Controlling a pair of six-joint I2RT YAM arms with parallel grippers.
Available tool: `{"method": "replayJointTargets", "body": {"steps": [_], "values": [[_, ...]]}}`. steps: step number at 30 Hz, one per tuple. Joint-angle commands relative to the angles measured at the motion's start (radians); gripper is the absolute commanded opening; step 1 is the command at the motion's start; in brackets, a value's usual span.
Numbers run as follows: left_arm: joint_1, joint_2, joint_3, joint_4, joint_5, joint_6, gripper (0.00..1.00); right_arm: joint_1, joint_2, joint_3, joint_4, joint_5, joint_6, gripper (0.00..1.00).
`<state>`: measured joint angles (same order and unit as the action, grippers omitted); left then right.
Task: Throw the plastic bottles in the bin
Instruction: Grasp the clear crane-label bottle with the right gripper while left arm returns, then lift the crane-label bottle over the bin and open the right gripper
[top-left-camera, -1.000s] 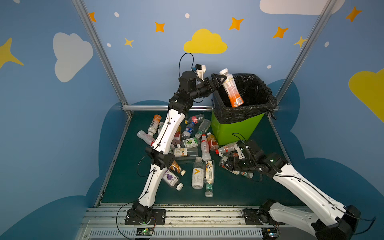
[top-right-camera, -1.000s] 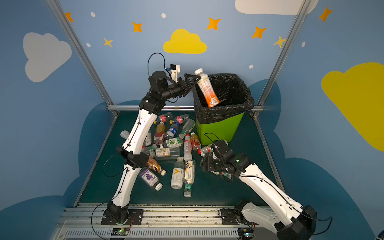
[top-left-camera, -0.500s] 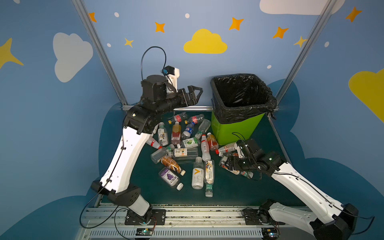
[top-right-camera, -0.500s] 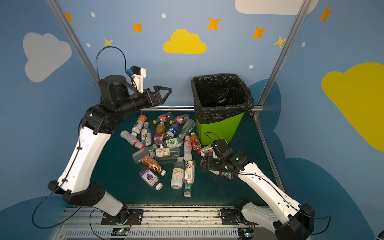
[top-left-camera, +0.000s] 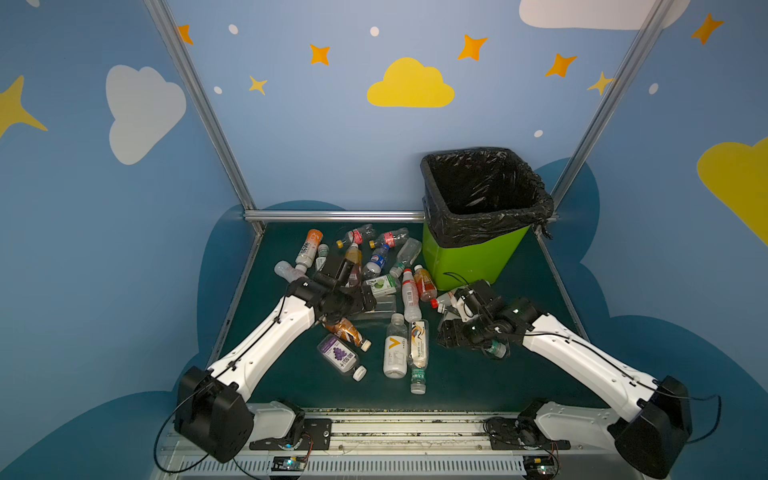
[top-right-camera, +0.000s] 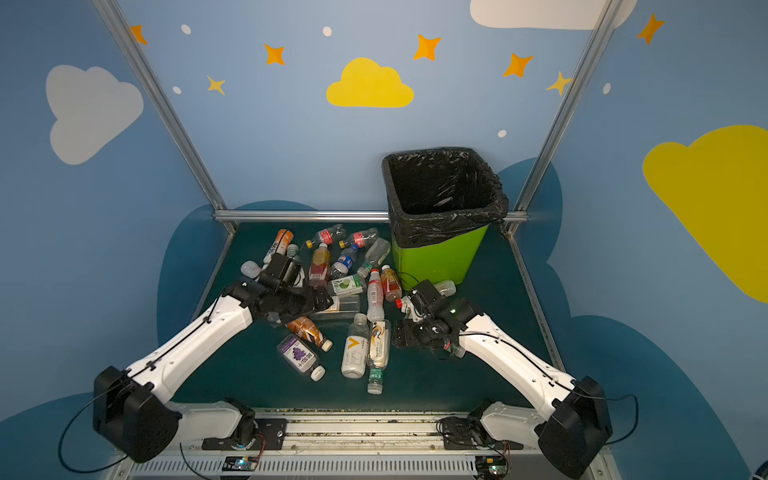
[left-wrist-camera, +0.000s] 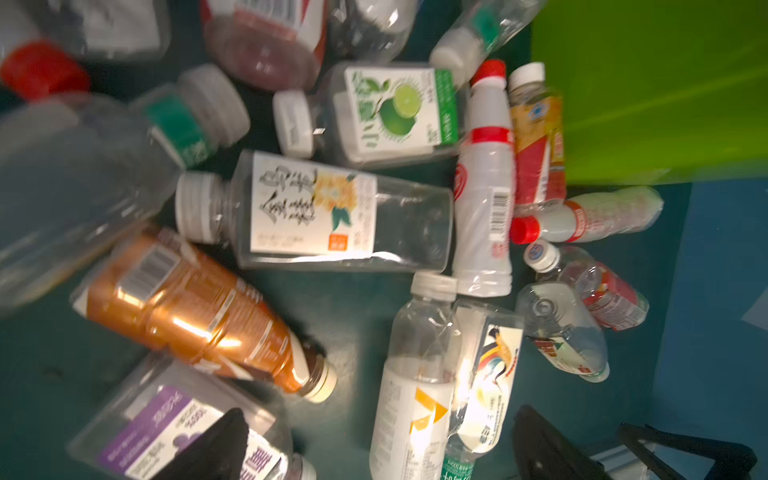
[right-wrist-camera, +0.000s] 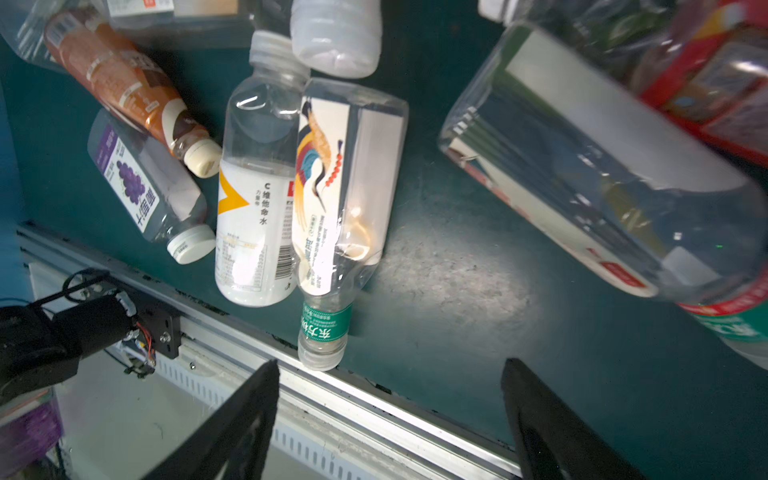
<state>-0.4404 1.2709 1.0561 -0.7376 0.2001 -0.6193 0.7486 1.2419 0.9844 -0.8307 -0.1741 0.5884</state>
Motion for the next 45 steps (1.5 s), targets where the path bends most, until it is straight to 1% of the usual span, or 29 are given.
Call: {"method": "replayJointTargets", "body": {"steps": [1, 5, 8, 13, 18, 28, 33, 42, 45], "values": [[0.002, -0.053, -0.061, 0.052, -0.008, -0.099, 1.0, 0.045, 0.056, -0.014, 0.102, -0.038, 0.069, 0.85], [0.003, -0.092, -0.097, 0.009, -0.058, -0.097, 1.0, 0.08, 0.157, 0.028, 0.134, -0.031, 0.085, 0.85], [0.009, -0.123, -0.108, -0.009, -0.083, -0.092, 1.0, 0.093, 0.229, 0.067, 0.125, -0.01, 0.091, 0.85], [0.039, -0.158, -0.132, -0.001, -0.058, -0.085, 1.0, 0.103, 0.322, 0.127, 0.099, 0.043, 0.105, 0.86], [0.062, -0.163, -0.136, -0.012, -0.039, -0.067, 1.0, 0.107, 0.399, 0.173, 0.101, 0.045, 0.106, 0.86], [0.096, -0.201, -0.149, -0.038, -0.039, -0.023, 1.0, 0.12, 0.525, 0.256, 0.031, 0.088, 0.121, 0.84], [0.106, -0.221, -0.163, -0.036, -0.035, -0.019, 1.0, 0.121, 0.562, 0.28, -0.024, 0.113, 0.124, 0.77], [0.115, -0.213, -0.173, -0.028, -0.028, -0.012, 1.0, 0.118, 0.558, 0.266, -0.029, 0.096, 0.119, 0.53], [0.115, -0.209, -0.174, -0.028, -0.024, -0.014, 1.0, 0.121, 0.52, 0.266, -0.046, 0.096, 0.12, 0.51]]}}
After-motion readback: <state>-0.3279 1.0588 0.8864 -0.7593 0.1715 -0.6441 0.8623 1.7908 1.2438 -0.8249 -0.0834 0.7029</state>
